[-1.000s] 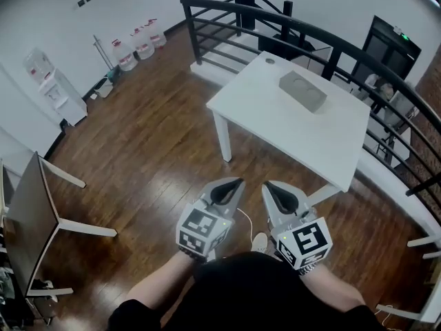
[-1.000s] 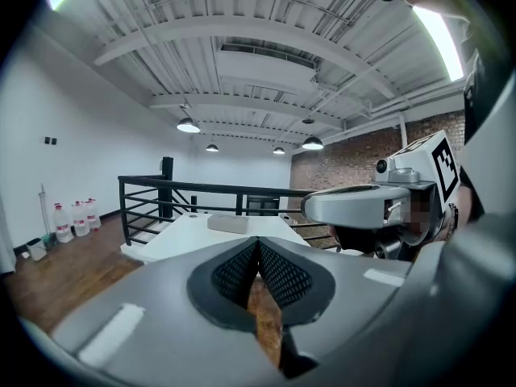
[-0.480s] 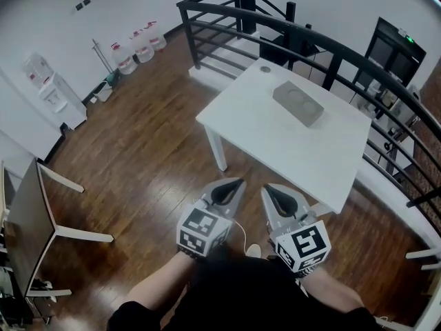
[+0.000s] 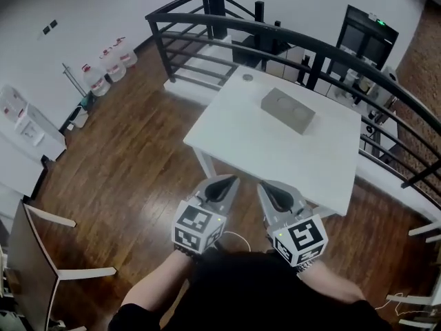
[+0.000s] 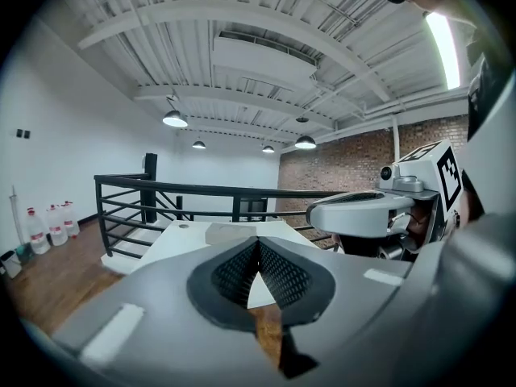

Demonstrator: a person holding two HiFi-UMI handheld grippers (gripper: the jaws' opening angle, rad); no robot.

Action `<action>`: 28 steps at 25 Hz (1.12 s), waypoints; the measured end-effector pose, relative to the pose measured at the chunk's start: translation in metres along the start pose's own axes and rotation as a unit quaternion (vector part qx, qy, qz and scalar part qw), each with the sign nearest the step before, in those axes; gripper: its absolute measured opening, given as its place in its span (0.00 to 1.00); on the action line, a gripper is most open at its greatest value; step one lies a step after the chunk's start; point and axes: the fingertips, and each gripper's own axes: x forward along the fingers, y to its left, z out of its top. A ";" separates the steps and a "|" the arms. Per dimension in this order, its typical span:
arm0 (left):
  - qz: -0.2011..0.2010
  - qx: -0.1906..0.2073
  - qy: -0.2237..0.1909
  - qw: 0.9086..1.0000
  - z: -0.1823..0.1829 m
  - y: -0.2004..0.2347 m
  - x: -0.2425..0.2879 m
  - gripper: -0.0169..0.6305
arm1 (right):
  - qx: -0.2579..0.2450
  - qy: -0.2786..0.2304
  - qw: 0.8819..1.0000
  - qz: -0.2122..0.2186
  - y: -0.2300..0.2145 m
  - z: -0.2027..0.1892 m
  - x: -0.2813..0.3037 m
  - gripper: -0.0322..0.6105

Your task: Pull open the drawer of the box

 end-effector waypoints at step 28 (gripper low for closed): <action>-0.153 0.005 0.032 0.988 0.008 0.198 0.056 0.05 | 0.025 0.030 0.990 -0.134 -0.004 0.011 0.217 0.04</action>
